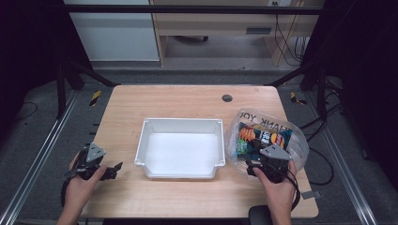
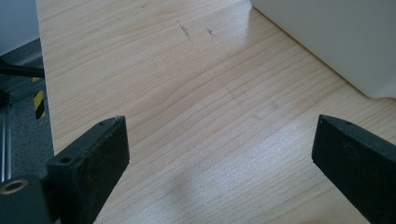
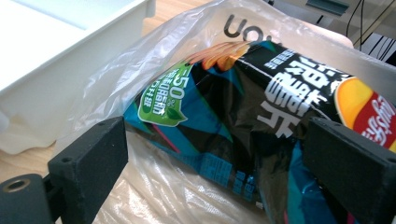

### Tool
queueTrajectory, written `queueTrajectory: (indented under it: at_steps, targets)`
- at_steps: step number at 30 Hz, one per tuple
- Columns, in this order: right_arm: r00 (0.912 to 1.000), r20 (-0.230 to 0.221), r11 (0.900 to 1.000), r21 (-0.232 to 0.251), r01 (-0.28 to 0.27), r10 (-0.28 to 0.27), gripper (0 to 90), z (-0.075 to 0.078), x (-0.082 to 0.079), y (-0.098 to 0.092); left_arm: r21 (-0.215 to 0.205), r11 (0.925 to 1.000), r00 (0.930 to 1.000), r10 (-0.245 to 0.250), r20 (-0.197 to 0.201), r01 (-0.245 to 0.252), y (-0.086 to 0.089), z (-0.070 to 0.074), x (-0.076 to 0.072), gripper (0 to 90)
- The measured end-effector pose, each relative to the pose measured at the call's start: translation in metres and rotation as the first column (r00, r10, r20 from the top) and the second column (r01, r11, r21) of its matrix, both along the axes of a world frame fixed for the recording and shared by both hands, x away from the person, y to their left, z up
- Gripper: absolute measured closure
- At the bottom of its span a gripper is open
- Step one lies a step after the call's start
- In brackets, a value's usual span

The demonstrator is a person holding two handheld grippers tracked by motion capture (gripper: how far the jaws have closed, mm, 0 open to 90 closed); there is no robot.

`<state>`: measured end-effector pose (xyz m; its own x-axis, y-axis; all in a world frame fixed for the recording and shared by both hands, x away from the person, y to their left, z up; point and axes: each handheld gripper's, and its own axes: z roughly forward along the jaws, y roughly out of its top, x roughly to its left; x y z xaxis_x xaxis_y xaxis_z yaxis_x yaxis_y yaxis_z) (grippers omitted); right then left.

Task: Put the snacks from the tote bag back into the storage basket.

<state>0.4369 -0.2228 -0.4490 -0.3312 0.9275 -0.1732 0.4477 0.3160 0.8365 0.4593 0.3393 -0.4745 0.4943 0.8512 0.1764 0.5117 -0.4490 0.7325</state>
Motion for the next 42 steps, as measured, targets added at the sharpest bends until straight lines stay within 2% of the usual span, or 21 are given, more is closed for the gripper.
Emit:
queueTrajectory:
  at_steps: [6,8,13,20,23,26,28,30,31,33,38,40,41,42]
  targets:
    - [1.0000,0.007,1.000,0.003,0.003,-0.003,5.7,0.001,0.000,-0.001,-0.003,1.0000,1.0000,0.004,0.003,-0.004,0.001,0.000,-0.002,3.7]
    - [0.9997,0.023,1.000,-0.005,0.001,-0.001,5.6,0.003,-0.002,0.000,-0.005,1.0000,1.0000,0.005,0.002,-0.005,0.002,0.001,-0.004,3.7]
    - [0.9994,0.030,0.999,-0.047,-0.018,0.019,4.9,0.004,-0.003,0.002,-0.010,0.9999,1.0000,0.006,0.005,-0.006,0.003,0.001,-0.003,3.7]
    - [0.9995,0.032,0.996,-0.087,-0.001,0.004,6.5,0.007,-0.007,0.001,-0.013,0.9999,1.0000,-0.002,0.007,0.002,0.001,0.001,-0.005,3.7]
    - [0.9996,0.026,0.992,-0.123,0.009,-0.005,8.4,0.009,-0.008,-0.001,-0.009,1.0000,1.0000,-0.003,0.003,0.003,0.001,0.000,-0.005,3.7]
    - [1.0000,0.008,0.992,-0.123,0.005,-0.004,8.4,0.012,-0.007,-0.004,-0.015,0.9999,1.0000,0.001,0.005,-0.001,0.002,0.000,-0.004,3.7]
    - [0.9999,-0.006,0.993,-0.119,-0.017,0.016,8.5,0.016,-0.005,-0.005,-0.012,0.9999,1.0000,0.000,0.003,0.001,0.003,0.001,-0.004,3.7]
    - [0.9985,-0.031,0.988,-0.144,-0.049,0.045,8.5,0.021,-0.002,-0.005,-0.013,0.9999,1.0000,-0.001,0.005,0.001,0.003,0.001,-0.003,3.7]
    - [0.9966,-0.051,0.982,-0.173,-0.072,0.064,8.5,0.027,0.001,-0.006,-0.015,0.9999,1.0000,-0.001,0.006,0.001,0.003,0.001,-0.004,3.7]
    - [0.9939,-0.062,0.978,-0.180,-0.101,0.091,8.7,0.034,0.004,-0.007,-0.017,0.9999,1.0000,0.000,0.009,0.000,0.002,0.001,-0.004,3.7]
    - [0.9836,-0.097,0.956,-0.237,-0.171,0.152,9.3,0.053,0.015,-0.009,-0.014,0.9999,0.9999,0.000,0.012,0.000,0.003,0.001,-0.005,3.7]
    - [0.9809,-0.107,0.954,-0.238,-0.184,0.162,9.4,0.057,0.017,-0.010,-0.012,0.9999,0.9999,0.001,0.012,-0.001,0.003,0.001,-0.004,3.7]
    - [0.9722,-0.129,0.950,-0.222,-0.220,0.195,9.5,0.064,0.022,-0.011,-0.011,0.9999,0.9999,0.003,0.011,-0.003,0.003,0.001,-0.005,3.7]
    - [0.9694,-0.133,0.948,-0.218,-0.232,0.206,9.4,0.067,0.024,-0.012,-0.010,0.9999,0.9999,0.004,0.011,-0.004,0.003,0.001,-0.005,3.7]
